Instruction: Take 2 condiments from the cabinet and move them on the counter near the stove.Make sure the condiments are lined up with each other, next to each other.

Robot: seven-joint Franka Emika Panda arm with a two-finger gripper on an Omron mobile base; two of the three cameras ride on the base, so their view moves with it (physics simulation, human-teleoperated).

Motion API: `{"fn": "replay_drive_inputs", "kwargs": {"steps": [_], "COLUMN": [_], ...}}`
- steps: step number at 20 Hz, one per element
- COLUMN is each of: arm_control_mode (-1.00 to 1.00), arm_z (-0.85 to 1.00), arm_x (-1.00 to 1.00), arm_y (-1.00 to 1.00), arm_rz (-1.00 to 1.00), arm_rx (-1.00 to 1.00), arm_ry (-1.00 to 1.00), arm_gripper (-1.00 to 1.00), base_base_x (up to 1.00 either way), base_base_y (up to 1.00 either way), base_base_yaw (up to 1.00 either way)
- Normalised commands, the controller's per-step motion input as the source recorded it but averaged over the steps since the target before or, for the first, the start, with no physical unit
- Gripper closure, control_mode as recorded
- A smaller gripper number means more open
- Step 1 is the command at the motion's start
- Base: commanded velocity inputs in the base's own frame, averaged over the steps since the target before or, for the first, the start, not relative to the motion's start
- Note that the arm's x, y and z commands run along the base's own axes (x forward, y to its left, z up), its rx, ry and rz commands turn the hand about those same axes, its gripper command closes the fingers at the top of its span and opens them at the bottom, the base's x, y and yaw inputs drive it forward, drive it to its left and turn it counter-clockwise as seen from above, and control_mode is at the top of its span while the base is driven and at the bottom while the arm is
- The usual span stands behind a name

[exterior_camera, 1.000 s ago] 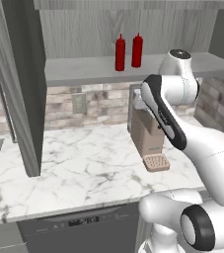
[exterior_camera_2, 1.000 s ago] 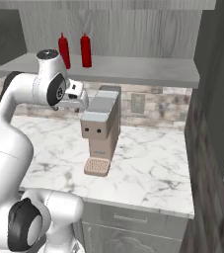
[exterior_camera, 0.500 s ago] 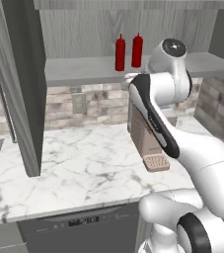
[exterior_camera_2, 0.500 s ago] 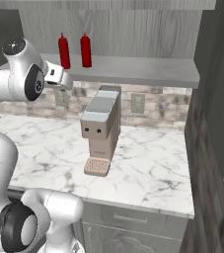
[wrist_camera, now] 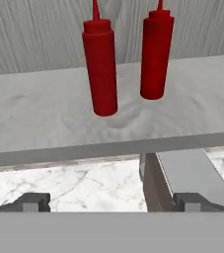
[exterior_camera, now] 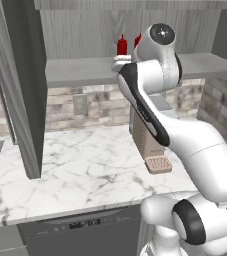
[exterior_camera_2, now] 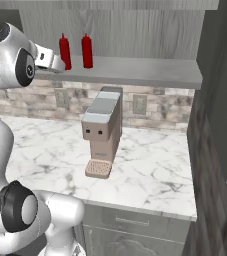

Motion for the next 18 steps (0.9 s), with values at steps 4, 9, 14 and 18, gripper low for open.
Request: {"fn": "replay_drive_inputs", "kwargs": {"steps": [4,9,14,18], "arm_control_mode": [-1.0,-1.0,-1.0,-1.0], "arm_z": [0.2,0.06,0.0,0.06], "arm_x": [0.1,0.11,0.06,0.0], "arm_y": [0.0,0.0,0.0,0.0], "arm_rz": [0.0,0.0,0.0,0.0], "arm_rx": [0.0,0.0,0.0,0.0], "arm_ry": [-0.24,-0.24,-0.28,-0.09], "arm_gripper": [-1.0,-1.0,-1.0,-1.0], "base_base_x": [0.0,0.0,0.0,0.0], "base_base_y": [0.0,0.0,0.0,0.0], "base_base_yaw": [0.0,0.0,0.0,0.0]}}
